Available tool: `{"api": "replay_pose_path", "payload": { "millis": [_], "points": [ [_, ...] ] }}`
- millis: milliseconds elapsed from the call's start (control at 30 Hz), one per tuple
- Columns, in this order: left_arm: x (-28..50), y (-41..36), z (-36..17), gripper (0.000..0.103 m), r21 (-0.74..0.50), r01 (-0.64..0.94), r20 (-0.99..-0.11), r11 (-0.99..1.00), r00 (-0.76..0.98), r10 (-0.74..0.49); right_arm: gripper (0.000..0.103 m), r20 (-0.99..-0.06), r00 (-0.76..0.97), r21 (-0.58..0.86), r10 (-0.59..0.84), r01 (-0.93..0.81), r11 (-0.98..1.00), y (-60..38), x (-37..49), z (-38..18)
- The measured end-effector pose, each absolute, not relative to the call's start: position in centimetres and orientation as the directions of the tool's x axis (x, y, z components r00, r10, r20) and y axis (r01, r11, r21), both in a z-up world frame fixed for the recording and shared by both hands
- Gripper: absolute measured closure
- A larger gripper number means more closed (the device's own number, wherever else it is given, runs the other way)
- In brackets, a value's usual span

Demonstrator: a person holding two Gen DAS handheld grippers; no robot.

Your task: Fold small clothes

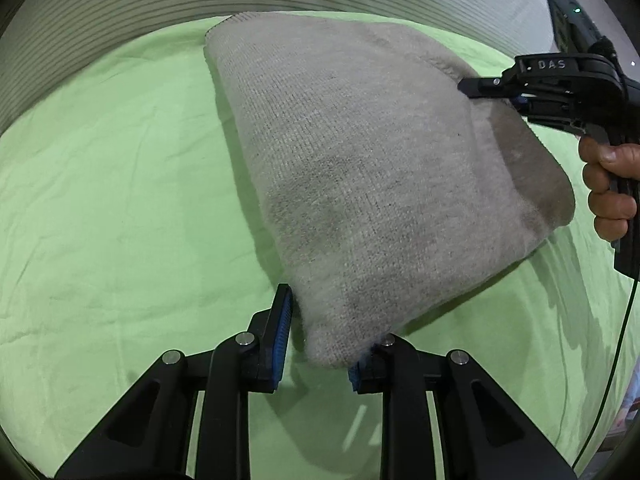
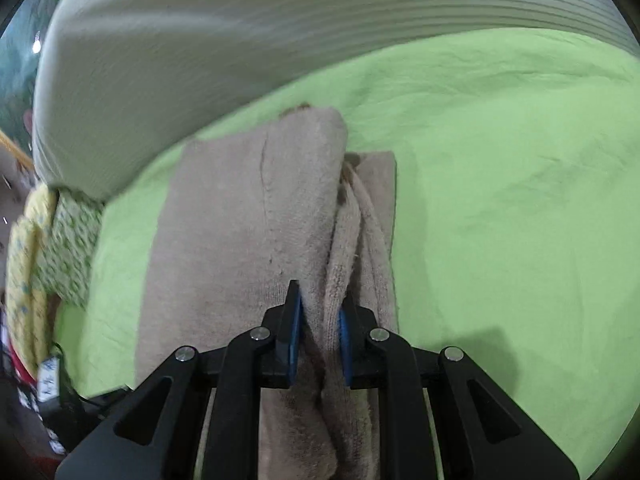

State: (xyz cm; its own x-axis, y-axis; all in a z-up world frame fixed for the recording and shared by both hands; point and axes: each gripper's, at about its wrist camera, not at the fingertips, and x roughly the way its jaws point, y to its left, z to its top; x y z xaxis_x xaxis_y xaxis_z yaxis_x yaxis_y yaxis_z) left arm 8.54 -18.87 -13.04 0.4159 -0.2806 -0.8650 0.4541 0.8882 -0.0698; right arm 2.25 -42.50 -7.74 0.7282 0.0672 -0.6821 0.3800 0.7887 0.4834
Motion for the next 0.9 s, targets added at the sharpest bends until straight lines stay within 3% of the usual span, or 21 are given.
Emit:
{"api": "replay_pose_path", "payload": {
  "millis": [267, 367, 433, 500, 700, 900],
  "points": [
    [9.4, -19.3, -13.4, 0.079, -0.056, 0.457, -0.876, 0.888, 0.404, -0.263, 0.086, -0.708, 0.706, 0.445, 0.039, 0.403, 0.799, -42.2, 3.2, -8.1],
    [9.7, -19.4, -13.3, 0.078, -0.061, 0.450, -0.877, 0.891, 0.401, -0.263, 0.078, -0.688, 0.723, 0.504, 0.071, 0.405, 0.763, -42.5, 1.9, -7.7],
    [10.2, -20.9, -13.2, 0.078, -0.078, 0.435, -0.878, 0.897, 0.397, -0.269, 0.063, -0.679, 0.731, 0.537, 0.072, 0.426, 0.728, -42.6, 0.5, -7.3],
    [9.7, -21.1, -13.4, 0.075, -0.087, 0.419, -0.877, 0.904, 0.398, -0.269, 0.059, -0.656, 0.752, 0.567, 0.062, 0.436, 0.699, -42.5, -1.4, -6.9],
    [9.3, -19.1, -13.5, 0.064, -0.148, 0.354, -0.869, 0.923, 0.399, -0.293, 0.058, -0.645, 0.763, 0.575, 0.047, 0.443, 0.688, -39.3, -6.7, -7.8],
    [9.1, -18.3, -13.6, 0.063, -0.173, 0.334, -0.870, 0.927, 0.390, -0.303, 0.058, -0.663, 0.748, 0.490, -0.011, 0.445, 0.750, -36.7, -7.8, -8.5]
  ]
}}
